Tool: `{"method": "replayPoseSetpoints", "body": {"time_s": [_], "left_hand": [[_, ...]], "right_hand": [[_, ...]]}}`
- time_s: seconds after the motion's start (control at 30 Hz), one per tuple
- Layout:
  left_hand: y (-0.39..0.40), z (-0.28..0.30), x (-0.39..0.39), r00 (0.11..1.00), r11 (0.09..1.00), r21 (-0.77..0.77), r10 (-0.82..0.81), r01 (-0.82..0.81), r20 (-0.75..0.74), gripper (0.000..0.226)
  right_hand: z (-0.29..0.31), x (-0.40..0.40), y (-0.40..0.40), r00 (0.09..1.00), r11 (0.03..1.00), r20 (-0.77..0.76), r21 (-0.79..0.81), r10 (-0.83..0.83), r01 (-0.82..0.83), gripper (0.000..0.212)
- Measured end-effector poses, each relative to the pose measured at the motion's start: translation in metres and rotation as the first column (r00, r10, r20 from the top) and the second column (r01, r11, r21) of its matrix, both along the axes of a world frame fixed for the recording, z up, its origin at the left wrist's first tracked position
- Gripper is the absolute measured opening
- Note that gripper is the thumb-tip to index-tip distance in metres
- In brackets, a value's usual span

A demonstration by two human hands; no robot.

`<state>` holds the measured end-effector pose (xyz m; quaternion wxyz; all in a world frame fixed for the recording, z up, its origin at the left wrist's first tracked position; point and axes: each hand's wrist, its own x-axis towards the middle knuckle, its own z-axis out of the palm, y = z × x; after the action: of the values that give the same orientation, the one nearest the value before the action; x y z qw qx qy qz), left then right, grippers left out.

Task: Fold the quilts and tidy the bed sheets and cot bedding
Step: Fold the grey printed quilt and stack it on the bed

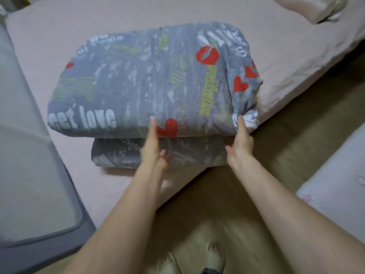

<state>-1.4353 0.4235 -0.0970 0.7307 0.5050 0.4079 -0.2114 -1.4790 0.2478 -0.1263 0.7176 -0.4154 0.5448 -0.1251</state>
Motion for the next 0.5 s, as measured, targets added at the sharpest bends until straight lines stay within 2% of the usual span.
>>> {"method": "replayPoseSetpoints", "body": {"time_s": [0.07,0.13,0.17,0.27,0.33,0.4,0.5], "left_hand": [[0.049,0.022,0.033,0.99,0.993,-0.024,0.119,-0.118,0.078,0.084],[0.079,0.032,0.065,0.987,0.99,-0.089,0.12,-0.111,0.104,0.08],[0.089,0.033,0.079,0.991,0.992,-0.096,0.097,-0.088,0.089,0.079],[0.089,0.014,0.1,0.999,0.994,-0.098,-0.036,0.039,0.028,0.064],[0.084,0.004,0.099,0.987,0.993,-0.016,-0.118,0.121,0.105,0.041],[0.079,0.006,0.091,0.969,0.991,0.063,-0.127,0.117,0.213,0.04],[0.074,0.03,0.087,0.93,0.981,0.109,0.114,-0.162,0.35,0.047]], "right_hand": [[0.011,0.008,0.023,0.993,0.991,0.112,0.126,0.039,-0.053,0.053],[0.017,0.021,0.044,0.984,0.966,0.132,0.217,0.116,-0.142,0.075],[0.019,0.031,0.055,0.978,0.946,0.147,0.266,0.148,-0.184,0.079],[0.022,0.05,0.063,0.954,0.911,0.267,0.346,0.134,-0.225,0.056],[0.022,0.056,0.064,0.975,0.96,0.212,0.256,0.059,-0.114,0.054],[0.029,0.059,0.058,0.987,0.992,0.157,0.127,-0.025,0.005,0.047],[0.053,0.061,0.031,0.954,0.989,0.261,0.028,-0.147,0.145,0.038]]}}
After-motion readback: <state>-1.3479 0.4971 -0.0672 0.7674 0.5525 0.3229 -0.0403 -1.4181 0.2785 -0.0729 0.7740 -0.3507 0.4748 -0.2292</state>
